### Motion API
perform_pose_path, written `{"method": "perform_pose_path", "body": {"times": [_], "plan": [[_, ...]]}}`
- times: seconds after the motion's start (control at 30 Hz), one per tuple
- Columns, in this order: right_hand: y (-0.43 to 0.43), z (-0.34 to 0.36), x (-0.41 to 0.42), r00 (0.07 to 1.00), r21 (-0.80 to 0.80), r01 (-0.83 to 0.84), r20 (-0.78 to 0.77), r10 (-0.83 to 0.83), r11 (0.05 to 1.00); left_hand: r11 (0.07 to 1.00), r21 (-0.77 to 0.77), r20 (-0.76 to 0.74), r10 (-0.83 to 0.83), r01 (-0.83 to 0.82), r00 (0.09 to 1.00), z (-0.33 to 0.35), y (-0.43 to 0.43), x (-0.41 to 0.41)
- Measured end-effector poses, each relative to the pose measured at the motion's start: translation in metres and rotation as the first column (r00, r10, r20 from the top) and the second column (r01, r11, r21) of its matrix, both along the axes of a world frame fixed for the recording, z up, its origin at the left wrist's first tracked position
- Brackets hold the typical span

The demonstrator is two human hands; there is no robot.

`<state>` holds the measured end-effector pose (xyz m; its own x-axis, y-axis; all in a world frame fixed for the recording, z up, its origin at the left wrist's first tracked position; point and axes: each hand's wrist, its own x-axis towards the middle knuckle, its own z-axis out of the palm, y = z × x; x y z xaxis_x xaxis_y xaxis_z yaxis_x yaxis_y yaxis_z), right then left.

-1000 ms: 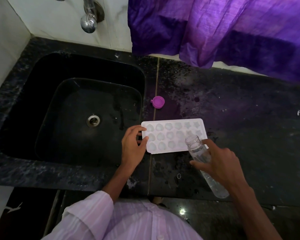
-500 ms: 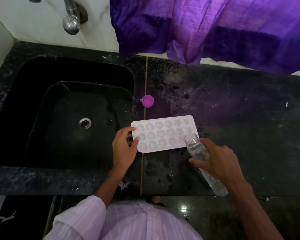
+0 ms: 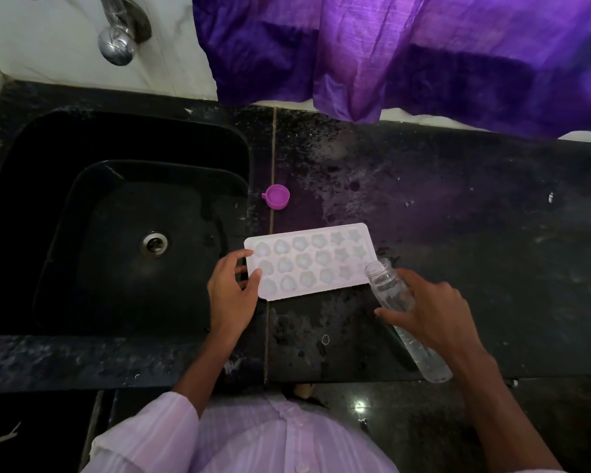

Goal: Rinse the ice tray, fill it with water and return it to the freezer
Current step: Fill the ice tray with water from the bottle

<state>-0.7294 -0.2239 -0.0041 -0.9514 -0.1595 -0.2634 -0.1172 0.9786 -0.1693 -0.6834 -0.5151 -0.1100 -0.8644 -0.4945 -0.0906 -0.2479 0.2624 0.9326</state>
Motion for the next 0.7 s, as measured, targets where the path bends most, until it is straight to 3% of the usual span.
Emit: {"method": "perform_pose_path", "body": {"times": [0.7], "plan": [[0.006, -0.004, -0.026, 1.000, 0.040, -0.020, -0.019, 0.021, 0.999, 0.998, 0.048, -0.004, 0.050, -0.050, 0.999, -0.002, 0.003, 0.001]]}}
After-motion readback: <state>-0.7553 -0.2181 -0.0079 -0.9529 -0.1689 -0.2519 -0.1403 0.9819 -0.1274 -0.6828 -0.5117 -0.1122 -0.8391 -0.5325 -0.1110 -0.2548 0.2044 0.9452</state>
